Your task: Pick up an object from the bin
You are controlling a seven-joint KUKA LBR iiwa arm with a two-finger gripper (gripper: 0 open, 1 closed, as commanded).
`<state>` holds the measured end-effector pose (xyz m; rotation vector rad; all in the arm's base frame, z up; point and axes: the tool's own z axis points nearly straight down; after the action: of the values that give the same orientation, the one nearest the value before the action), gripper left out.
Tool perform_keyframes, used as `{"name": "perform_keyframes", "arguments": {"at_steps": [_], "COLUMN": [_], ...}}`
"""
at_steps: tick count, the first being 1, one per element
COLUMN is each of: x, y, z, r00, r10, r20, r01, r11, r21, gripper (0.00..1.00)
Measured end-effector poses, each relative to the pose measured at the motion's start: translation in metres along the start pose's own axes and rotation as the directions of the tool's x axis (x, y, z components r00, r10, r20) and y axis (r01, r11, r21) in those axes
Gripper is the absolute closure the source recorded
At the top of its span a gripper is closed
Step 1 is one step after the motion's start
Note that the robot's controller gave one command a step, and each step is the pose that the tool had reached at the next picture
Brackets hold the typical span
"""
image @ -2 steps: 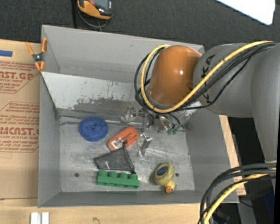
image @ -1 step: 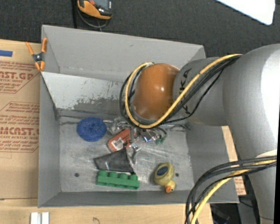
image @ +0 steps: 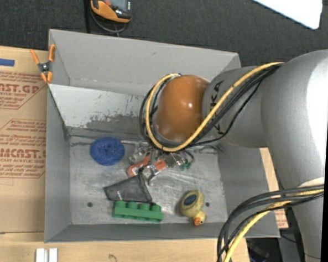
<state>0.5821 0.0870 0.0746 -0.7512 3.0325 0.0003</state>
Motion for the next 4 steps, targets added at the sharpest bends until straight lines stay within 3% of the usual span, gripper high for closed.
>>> {"name": "perform_keyframes", "arguments": {"at_steps": [4], "x": [0.002], "y": [0.001], "z": [-0.014], "r00": [1.0], "r10": [0.0], "r20": [-0.015], "r01": [0.0], "r11": [1.0], "r21": [-0.004], "gripper": [1.0]}}
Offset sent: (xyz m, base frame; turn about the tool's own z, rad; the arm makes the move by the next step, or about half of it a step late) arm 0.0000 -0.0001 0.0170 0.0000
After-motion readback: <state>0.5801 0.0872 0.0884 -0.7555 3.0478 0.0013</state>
